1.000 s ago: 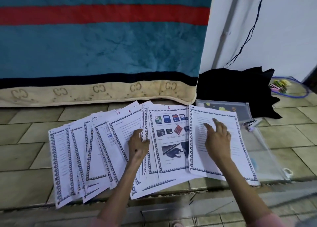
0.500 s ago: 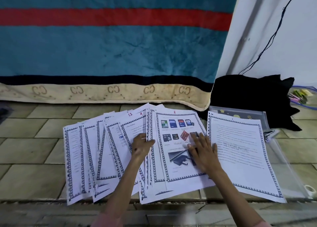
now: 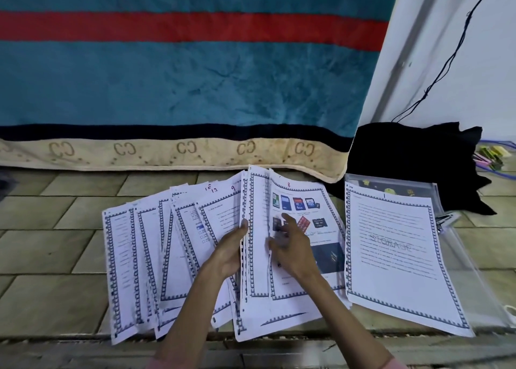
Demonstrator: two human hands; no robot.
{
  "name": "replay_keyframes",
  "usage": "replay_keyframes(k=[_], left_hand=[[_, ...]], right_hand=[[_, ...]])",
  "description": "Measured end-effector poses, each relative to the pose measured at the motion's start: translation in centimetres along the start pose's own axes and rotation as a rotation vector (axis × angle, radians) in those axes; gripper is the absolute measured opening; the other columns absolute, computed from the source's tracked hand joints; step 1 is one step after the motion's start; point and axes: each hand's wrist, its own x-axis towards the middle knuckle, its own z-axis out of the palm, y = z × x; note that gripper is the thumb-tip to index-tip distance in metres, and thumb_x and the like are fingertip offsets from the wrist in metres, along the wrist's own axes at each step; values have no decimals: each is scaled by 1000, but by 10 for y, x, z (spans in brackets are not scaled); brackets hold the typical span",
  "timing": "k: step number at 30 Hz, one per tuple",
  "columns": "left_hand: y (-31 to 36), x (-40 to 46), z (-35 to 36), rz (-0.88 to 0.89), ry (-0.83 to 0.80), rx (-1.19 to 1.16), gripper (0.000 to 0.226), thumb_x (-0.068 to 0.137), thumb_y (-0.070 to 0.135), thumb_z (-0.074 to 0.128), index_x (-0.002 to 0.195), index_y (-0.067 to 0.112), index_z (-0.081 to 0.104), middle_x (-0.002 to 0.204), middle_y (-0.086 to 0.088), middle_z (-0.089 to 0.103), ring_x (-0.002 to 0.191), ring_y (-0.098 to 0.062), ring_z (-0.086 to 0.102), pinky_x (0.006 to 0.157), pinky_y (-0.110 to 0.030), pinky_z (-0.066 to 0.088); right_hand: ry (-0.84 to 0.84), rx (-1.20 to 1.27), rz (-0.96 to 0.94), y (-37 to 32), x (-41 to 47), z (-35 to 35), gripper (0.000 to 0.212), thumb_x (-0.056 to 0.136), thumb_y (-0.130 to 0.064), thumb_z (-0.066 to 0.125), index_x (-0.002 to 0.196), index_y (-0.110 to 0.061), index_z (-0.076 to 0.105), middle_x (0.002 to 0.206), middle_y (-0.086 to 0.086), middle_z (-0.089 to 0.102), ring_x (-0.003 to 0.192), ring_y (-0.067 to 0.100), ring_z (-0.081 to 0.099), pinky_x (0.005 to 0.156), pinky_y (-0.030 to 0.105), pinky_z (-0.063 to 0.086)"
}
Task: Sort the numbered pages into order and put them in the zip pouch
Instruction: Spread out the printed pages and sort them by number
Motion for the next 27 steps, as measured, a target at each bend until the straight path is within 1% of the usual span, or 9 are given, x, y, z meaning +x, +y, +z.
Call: replay_keyframes(k=[3, 5, 8, 10, 13, 17, 22, 24, 27], left_hand=[[0, 1, -1, -4, -17, -30, 42, 99, 35, 35, 120, 8, 58, 110, -16, 68, 87, -26, 70, 72, -35, 57], [-1, 3, -4, -12, -8, -40, 40, 99, 32, 36, 122, 8, 57, 108, -13, 69, 89, -24, 70, 71, -34, 56], [-2, 5, -5, -6, -32, -30, 37, 99, 28, 38, 122, 7, 58, 108, -14, 69, 91, -26, 69, 76, -36, 55], [-3, 5, -1, -1, -74, -20, 35, 98, 28, 40, 118, 7, 60, 106, -15, 69, 91, -27, 67, 82, -38, 54], [-2, 3, 7, -14, -122, 8, 37, 97, 32, 41, 108, 5, 63, 99, -15, 67, 88, -26, 64, 90, -40, 47], [0, -1, 3, 4, -129, 3, 35, 100, 25, 36, 110, 6, 63, 93, -11, 73, 84, -23, 69, 78, -38, 50], [-1, -4, -4, 48, -53, -10, 35, 100, 17, 36, 123, 0, 54, 103, -15, 67, 92, -27, 65, 76, -37, 51], [-3, -5, -2, 39, -64, -46, 35, 99, 23, 37, 122, 4, 56, 104, -14, 69, 91, -26, 67, 76, -37, 52], [-5, -2, 6, 18, -89, -89, 39, 98, 33, 39, 123, 9, 57, 112, -15, 66, 98, -27, 64, 86, -39, 50]], right_hand=[[32, -19, -54, 4, -3, -12, 60, 89, -10, 52, 142, -22, 27, 87, 6, 69, 63, 7, 53, 54, 11, 42], [113, -12, -109, 7, -4, -21, 51, 91, 1, 44, 134, -26, 39, 58, 0, 52, 42, 6, 41, 43, 11, 31], [121, 67, -16, 2, -4, -28, 34, 93, -2, 40, 113, -19, 63, 52, -1, 51, 31, 6, 36, 40, 16, 30], [46, 58, 19, -9, -6, -26, 27, 94, -26, 50, 113, -14, 65, 64, 5, 64, 41, -2, 45, 50, 15, 40], [13, -31, 25, -20, -10, -18, 58, 80, -53, 62, 120, -11, 61, 106, 6, 67, 82, 14, 62, 79, 23, 48], [89, -68, 24, -19, -9, -27, 32, 91, -15, 52, 119, -1, 60, 74, 7, 64, 39, 2, 52, 42, 11, 41], [293, -35, -13, -10, -9, -56, 42, 89, 3, 44, 130, -4, 53, 80, 17, 68, 65, 29, 62, 46, 17, 34], [285, -56, -60, -9, -10, -59, 53, 86, 7, 40, 135, -14, 48, 70, 13, 59, 57, 22, 52, 45, 14, 32], [176, -23, -11, -13, -11, -55, 43, 91, 0, 39, 129, -14, 56, 90, 8, 61, 79, 29, 63, 49, 11, 37]])
